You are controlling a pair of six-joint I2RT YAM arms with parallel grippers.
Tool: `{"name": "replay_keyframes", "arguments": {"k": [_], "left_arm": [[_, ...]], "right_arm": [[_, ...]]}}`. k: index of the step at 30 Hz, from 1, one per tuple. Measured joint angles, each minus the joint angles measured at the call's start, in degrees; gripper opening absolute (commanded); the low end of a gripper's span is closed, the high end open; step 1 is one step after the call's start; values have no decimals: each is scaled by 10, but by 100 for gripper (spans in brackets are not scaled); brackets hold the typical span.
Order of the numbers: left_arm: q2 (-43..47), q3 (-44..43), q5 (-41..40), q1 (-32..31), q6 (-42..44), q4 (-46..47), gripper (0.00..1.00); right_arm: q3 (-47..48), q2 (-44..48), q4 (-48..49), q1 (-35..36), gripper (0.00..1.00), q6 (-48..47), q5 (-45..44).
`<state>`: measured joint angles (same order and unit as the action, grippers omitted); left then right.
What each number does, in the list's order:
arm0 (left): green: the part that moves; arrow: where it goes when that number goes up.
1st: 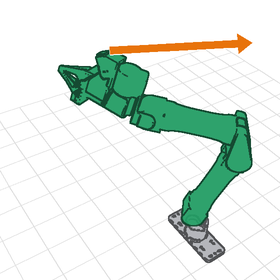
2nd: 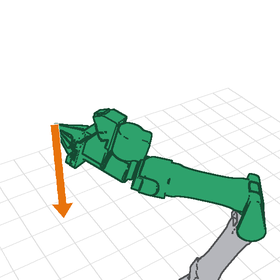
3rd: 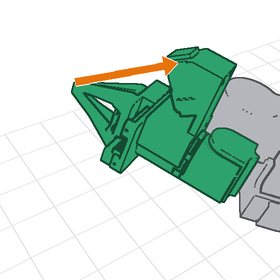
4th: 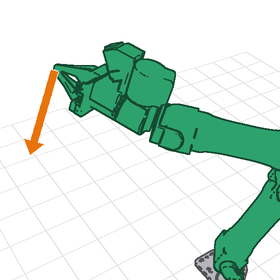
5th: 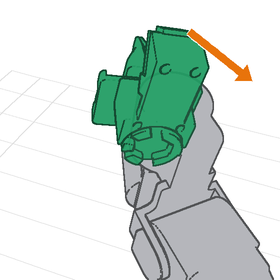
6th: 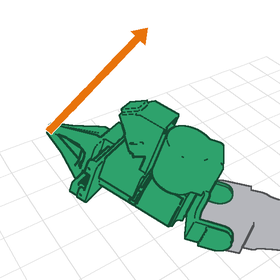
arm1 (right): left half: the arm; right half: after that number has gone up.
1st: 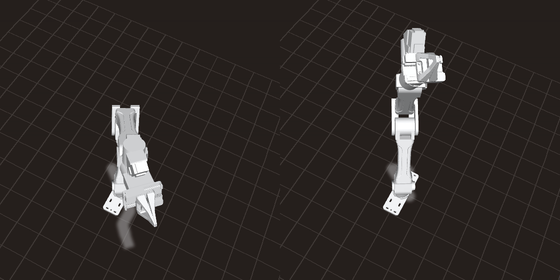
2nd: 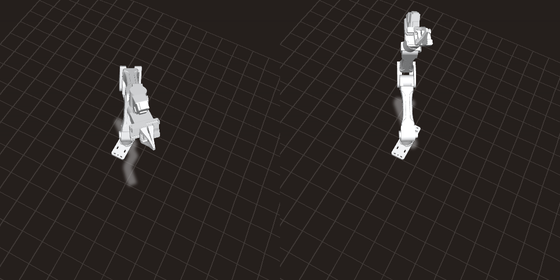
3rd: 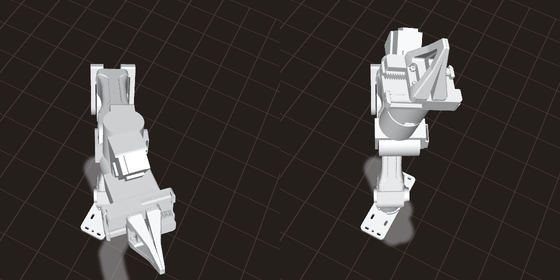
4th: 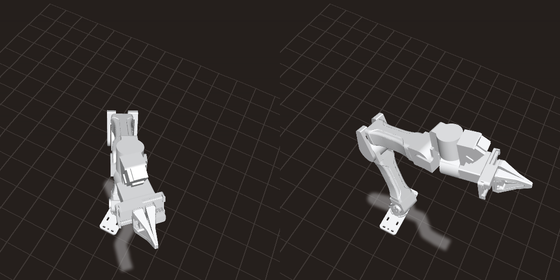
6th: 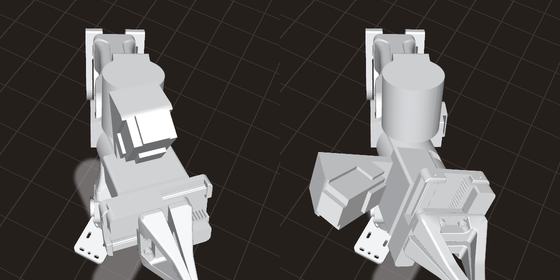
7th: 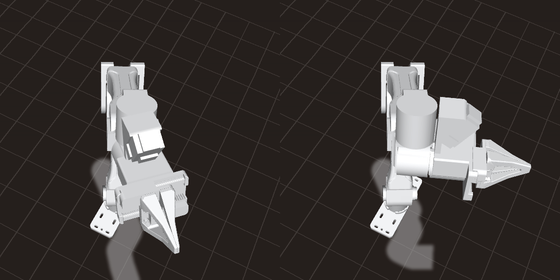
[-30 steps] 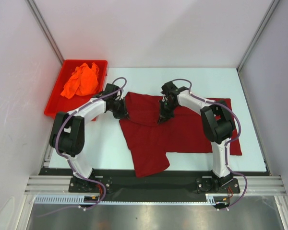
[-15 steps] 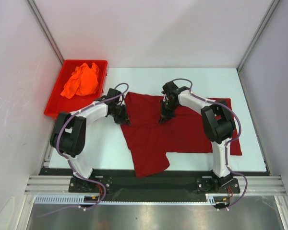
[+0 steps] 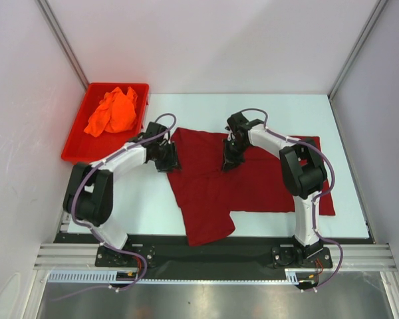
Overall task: Fold and stack the t-shirts
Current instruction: Fold the tshirt
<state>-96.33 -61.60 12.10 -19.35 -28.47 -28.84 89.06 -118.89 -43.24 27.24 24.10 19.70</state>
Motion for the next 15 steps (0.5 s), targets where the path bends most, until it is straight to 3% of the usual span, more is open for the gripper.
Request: {"name": "replay_keyframes", "arguments": {"k": [3, 4, 6, 10, 15], "left_arm": [[33, -11, -14, 0, 0, 2, 45], [35, -20, -15, 0, -1, 4, 29], [27, -61, -13, 0, -2, 16, 19], [-9, -123, -7, 0, -12, 57, 20], [-116, -219, 4, 0, -22, 95, 20]], "right_arm": [[0, 7, -11, -3, 29, -5, -5], [0, 15, -15, -5, 29, -5, -10], [-1, 37, -19, -13, 29, -5, -21], [-2, 98, -7, -53, 31, -1, -59], [0, 125, 24, -136, 31, 14, -112]]}}
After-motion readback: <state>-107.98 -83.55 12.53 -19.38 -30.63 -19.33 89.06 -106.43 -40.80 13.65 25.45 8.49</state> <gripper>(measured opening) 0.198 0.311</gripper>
